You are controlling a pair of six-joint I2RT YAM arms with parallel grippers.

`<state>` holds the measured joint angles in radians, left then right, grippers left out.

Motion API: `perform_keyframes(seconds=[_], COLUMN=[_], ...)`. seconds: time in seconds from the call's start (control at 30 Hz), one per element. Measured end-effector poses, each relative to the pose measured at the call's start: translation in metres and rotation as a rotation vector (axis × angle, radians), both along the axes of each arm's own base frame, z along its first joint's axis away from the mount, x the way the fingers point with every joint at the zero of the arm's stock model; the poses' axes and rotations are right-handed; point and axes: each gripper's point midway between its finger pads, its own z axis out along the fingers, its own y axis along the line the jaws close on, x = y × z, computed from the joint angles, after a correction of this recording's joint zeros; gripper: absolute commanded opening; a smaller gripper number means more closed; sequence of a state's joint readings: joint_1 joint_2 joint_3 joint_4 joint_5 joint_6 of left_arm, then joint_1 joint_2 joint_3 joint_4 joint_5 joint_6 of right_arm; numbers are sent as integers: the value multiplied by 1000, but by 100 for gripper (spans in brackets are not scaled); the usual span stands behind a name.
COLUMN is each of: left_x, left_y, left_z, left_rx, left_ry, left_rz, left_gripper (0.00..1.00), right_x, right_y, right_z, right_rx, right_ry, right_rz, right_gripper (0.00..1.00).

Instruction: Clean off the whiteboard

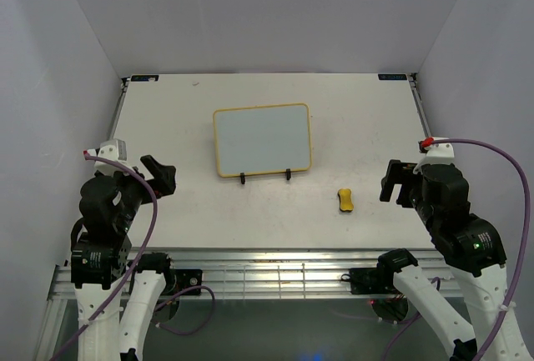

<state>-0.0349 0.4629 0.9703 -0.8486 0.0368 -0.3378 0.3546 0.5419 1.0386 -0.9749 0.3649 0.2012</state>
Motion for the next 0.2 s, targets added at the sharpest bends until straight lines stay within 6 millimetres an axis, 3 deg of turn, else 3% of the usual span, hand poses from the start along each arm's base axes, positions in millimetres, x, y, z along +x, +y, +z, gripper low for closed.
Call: perform_keyframes(seconds=[0.2], left_x=[0], left_y=[-1], left_z=[1], left_rx=[-1], left_ry=[-5], left_rz=[-4], left_gripper=[98], right_x=[0], right_y=[0], right_z=[0], right_rx=[0], right_ry=[0], right_rz=[0], right_gripper=[90])
